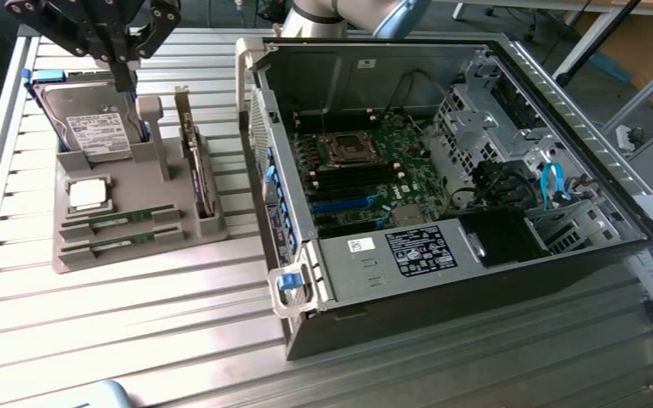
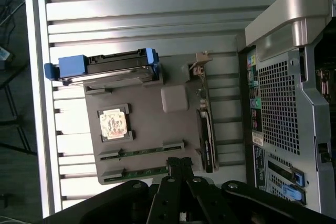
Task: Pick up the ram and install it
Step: 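Reach for the ram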
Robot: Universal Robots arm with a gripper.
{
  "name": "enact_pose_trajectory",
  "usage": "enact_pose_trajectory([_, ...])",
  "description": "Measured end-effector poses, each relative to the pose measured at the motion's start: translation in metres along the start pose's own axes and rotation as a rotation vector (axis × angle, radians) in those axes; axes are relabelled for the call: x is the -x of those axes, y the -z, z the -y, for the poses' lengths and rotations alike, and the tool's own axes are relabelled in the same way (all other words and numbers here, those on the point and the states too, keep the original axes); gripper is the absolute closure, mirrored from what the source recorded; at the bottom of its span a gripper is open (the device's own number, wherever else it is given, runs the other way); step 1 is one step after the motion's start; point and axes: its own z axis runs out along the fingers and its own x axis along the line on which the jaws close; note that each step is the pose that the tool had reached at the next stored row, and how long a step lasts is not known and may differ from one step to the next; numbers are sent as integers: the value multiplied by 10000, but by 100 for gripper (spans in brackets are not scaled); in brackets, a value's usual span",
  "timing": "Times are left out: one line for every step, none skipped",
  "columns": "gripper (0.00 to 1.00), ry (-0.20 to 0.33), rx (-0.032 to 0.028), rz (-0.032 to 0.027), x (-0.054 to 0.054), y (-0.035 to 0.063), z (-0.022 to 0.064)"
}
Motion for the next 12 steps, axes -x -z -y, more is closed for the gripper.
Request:
enact_pose_trajectory([89,0,0,0,-14,0,1])
enact_pose_trajectory([89,0,0,0,-30,1,2])
enact_pose_trajectory([89,-1,1,1,-45,1,3])
enact_pose_trajectory([89,-1,0,1,-61,1,4])
enact_pose_trajectory([89,-1,0,0,-76,2,5])
enact_pose_trajectory([89,-1,0,0,-92,3,7])
enact_pose_trajectory([89,-1,0,0,-107,3,8])
enact_pose_trajectory([89,-1,0,0,-121,4,9])
enact_pose_trajectory([89,-1,0,0,-136,4,10])
enact_pose_trajectory([89,0,0,0,-149,4,11])
enact_pose_trajectory([89,-1,0,0,-164,5,12])
enact_pose_trajectory([89,-1,0,0,-178,5,13])
